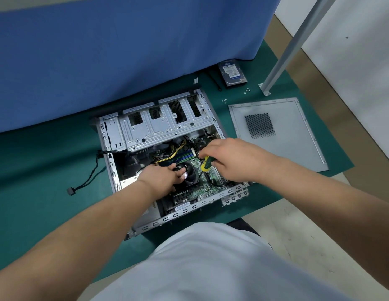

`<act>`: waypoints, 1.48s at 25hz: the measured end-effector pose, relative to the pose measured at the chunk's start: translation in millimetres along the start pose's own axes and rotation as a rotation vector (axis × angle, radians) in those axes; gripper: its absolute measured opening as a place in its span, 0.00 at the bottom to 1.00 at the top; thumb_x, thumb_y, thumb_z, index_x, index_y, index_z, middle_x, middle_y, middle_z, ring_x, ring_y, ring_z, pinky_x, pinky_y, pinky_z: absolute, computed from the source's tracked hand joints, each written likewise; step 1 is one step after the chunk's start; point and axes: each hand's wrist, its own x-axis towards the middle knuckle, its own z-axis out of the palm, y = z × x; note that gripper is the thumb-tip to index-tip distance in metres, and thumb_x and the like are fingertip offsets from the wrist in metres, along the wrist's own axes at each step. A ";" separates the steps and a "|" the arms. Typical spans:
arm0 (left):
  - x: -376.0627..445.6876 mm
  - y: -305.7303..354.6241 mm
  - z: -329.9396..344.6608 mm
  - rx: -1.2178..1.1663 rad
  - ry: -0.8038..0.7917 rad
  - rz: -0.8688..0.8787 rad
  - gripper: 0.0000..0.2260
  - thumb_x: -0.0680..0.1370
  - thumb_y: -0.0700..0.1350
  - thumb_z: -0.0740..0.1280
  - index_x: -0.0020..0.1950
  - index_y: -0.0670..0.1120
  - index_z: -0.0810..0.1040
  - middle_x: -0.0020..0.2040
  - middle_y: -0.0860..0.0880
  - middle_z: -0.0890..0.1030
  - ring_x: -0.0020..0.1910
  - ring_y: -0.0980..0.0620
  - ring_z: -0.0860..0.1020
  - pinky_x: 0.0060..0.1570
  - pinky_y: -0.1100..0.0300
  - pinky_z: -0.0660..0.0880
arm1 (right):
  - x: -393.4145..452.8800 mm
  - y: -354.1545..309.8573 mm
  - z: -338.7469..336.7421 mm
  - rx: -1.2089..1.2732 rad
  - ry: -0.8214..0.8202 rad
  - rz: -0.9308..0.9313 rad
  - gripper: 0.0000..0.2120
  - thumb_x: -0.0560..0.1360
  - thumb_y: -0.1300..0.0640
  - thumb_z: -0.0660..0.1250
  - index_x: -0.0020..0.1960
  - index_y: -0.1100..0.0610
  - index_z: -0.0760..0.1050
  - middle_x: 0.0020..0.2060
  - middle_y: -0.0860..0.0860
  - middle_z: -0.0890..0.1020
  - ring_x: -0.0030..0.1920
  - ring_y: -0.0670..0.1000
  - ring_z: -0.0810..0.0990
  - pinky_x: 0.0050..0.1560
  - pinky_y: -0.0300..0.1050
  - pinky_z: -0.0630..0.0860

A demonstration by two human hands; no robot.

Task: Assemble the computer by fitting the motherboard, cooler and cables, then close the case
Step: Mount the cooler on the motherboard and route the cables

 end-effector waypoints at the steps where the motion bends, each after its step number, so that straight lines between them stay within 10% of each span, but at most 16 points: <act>1: 0.8 0.5 1.1 -0.004 -0.004 -0.024 0.26 0.87 0.52 0.58 0.83 0.63 0.51 0.84 0.55 0.50 0.79 0.51 0.66 0.56 0.48 0.76 | 1.7 -1.3 1.9 0.010 0.009 0.020 0.20 0.80 0.56 0.62 0.72 0.47 0.72 0.65 0.48 0.78 0.62 0.53 0.78 0.61 0.51 0.77; 4: 5.3 2.4 4.7 -0.020 -0.028 -0.075 0.28 0.86 0.51 0.59 0.82 0.64 0.49 0.85 0.50 0.50 0.72 0.47 0.75 0.58 0.47 0.76 | 6.7 -5.2 11.9 -0.069 0.132 0.177 0.15 0.82 0.45 0.60 0.60 0.54 0.76 0.47 0.52 0.82 0.48 0.57 0.82 0.41 0.49 0.78; 8: 5.4 -0.1 1.4 -0.060 -0.049 -0.051 0.28 0.84 0.64 0.57 0.82 0.66 0.52 0.85 0.51 0.50 0.71 0.46 0.75 0.54 0.48 0.77 | 1.8 -11.4 19.5 -0.248 0.241 0.395 0.24 0.83 0.35 0.51 0.44 0.54 0.67 0.25 0.48 0.63 0.28 0.55 0.67 0.26 0.43 0.53; 12: 3.3 4.1 -3.5 -0.054 -0.025 -0.094 0.27 0.84 0.62 0.58 0.82 0.66 0.52 0.84 0.50 0.53 0.70 0.45 0.76 0.54 0.50 0.76 | -1.7 -14.1 21.7 -0.165 0.187 0.238 0.26 0.82 0.33 0.52 0.61 0.53 0.73 0.46 0.52 0.79 0.40 0.58 0.81 0.31 0.47 0.72; 15: 2.7 7.4 -3.9 -0.067 -0.022 -0.116 0.28 0.84 0.62 0.59 0.82 0.65 0.51 0.84 0.50 0.53 0.70 0.45 0.76 0.57 0.48 0.76 | -2.2 -6.2 4.4 0.011 0.057 -0.006 0.19 0.81 0.44 0.65 0.71 0.45 0.70 0.65 0.46 0.71 0.46 0.52 0.79 0.45 0.49 0.78; 21: 4.9 7.0 1.3 -0.084 -0.002 -0.125 0.27 0.85 0.60 0.59 0.82 0.66 0.53 0.84 0.50 0.54 0.69 0.44 0.77 0.59 0.48 0.75 | 0.4 -0.7 -7.4 -0.043 0.051 0.046 0.18 0.81 0.51 0.66 0.70 0.44 0.74 0.62 0.47 0.81 0.61 0.54 0.80 0.57 0.49 0.78; 26: 7.2 6.2 3.8 -0.096 0.006 -0.130 0.27 0.85 0.61 0.59 0.81 0.67 0.52 0.84 0.51 0.54 0.68 0.45 0.78 0.58 0.49 0.76 | 9.2 -22.4 15.4 -0.246 0.169 0.411 0.26 0.82 0.33 0.50 0.48 0.54 0.72 0.28 0.49 0.65 0.35 0.58 0.76 0.27 0.44 0.58; 32: 5.6 5.9 3.0 -0.093 0.012 -0.126 0.26 0.84 0.61 0.58 0.81 0.67 0.52 0.84 0.51 0.54 0.68 0.45 0.77 0.58 0.48 0.76 | 4.1 2.0 -3.8 0.024 -0.004 0.054 0.17 0.81 0.44 0.65 0.69 0.44 0.74 0.63 0.47 0.75 0.57 0.55 0.80 0.52 0.52 0.79; 35: 4.6 6.0 0.8 -0.094 0.025 -0.118 0.26 0.85 0.60 0.58 0.81 0.67 0.52 0.84 0.50 0.54 0.69 0.46 0.77 0.58 0.49 0.76 | 1.5 5.4 -5.5 -0.030 -0.035 0.043 0.17 0.81 0.51 0.66 0.69 0.44 0.74 0.62 0.48 0.78 0.58 0.54 0.80 0.56 0.54 0.79; 37: 4.0 6.1 0.8 -0.106 0.027 -0.123 0.26 0.85 0.59 0.58 0.81 0.67 0.52 0.84 0.50 0.54 0.70 0.46 0.76 0.58 0.49 0.75 | 4.7 -1.4 2.5 -0.128 0.055 0.156 0.15 0.82 0.42 0.60 0.62 0.49 0.77 0.46 0.50 0.80 0.48 0.56 0.81 0.41 0.51 0.77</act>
